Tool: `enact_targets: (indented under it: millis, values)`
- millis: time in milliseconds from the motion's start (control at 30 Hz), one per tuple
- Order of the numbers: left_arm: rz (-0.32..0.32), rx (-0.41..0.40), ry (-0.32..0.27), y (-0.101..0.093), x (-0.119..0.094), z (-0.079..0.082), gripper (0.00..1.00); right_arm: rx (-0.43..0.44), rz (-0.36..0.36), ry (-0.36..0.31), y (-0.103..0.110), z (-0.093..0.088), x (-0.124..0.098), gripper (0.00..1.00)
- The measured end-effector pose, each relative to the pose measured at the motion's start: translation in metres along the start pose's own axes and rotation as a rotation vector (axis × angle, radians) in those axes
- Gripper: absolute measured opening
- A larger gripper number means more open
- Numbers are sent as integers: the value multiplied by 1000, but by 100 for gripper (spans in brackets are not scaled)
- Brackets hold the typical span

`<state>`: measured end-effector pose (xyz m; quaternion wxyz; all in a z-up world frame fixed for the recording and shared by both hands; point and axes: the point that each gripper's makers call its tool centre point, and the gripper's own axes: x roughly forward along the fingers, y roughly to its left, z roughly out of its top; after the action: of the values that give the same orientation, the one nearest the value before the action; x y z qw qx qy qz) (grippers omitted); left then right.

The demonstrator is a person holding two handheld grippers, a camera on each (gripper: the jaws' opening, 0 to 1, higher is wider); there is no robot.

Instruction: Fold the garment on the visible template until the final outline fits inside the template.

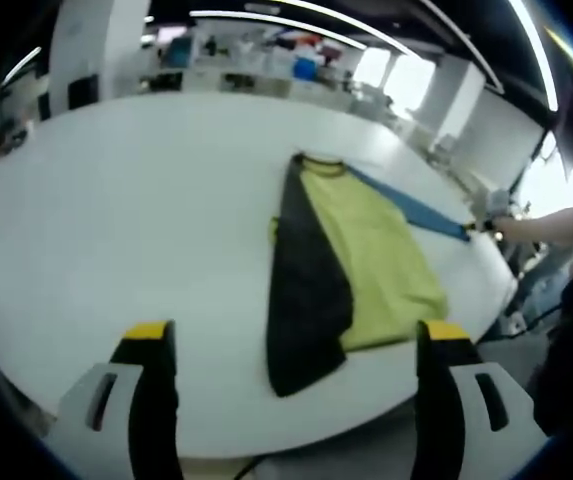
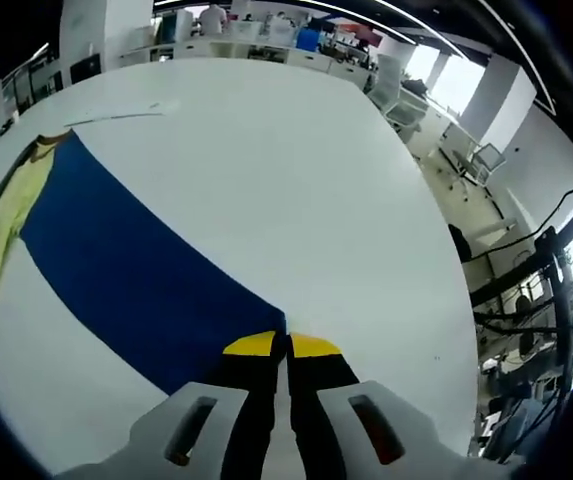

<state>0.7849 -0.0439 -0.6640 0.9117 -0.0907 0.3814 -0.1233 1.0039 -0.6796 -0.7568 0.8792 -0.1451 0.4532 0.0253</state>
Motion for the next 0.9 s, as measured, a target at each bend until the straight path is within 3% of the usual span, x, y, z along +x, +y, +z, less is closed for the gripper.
enact_targets:
  millis: [233,433,900]
  values:
    - [-10,2,-10,-2,0,1,95,43,-29,-27,-17,-1,-22,4]
    - [-31,7,-34,-7,-1,7,95,50,-36,-48,-18,-1,-39,5]
    - [-54,49,-96,-9,-14,22,98,-1,31,-186,26,24,-89,12]
